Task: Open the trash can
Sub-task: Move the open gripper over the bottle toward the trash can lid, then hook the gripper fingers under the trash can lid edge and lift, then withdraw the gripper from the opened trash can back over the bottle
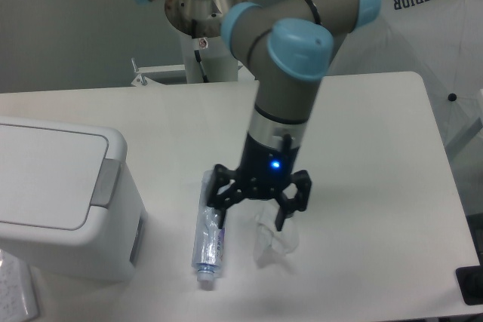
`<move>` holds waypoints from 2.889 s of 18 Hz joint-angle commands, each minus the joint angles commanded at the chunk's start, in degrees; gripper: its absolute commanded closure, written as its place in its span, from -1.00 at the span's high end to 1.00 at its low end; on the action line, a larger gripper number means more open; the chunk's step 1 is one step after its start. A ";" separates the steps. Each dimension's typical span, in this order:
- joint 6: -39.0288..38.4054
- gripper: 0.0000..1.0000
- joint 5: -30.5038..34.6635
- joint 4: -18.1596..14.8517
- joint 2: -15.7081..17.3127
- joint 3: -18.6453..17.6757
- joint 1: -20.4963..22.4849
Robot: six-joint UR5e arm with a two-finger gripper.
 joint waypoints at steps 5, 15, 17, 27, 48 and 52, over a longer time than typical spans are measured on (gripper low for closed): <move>-2.20 1.00 -11.46 0.00 2.27 -0.36 -0.35; -1.59 1.00 -11.20 0.26 4.04 -4.84 -0.62; -1.51 1.00 -11.20 0.35 4.22 -5.71 -0.62; 1.13 1.00 -11.38 0.44 5.01 -9.23 -1.06; 1.13 1.00 -11.29 0.44 4.48 -9.94 -1.06; 1.13 1.00 -11.29 0.53 4.57 -9.76 -1.06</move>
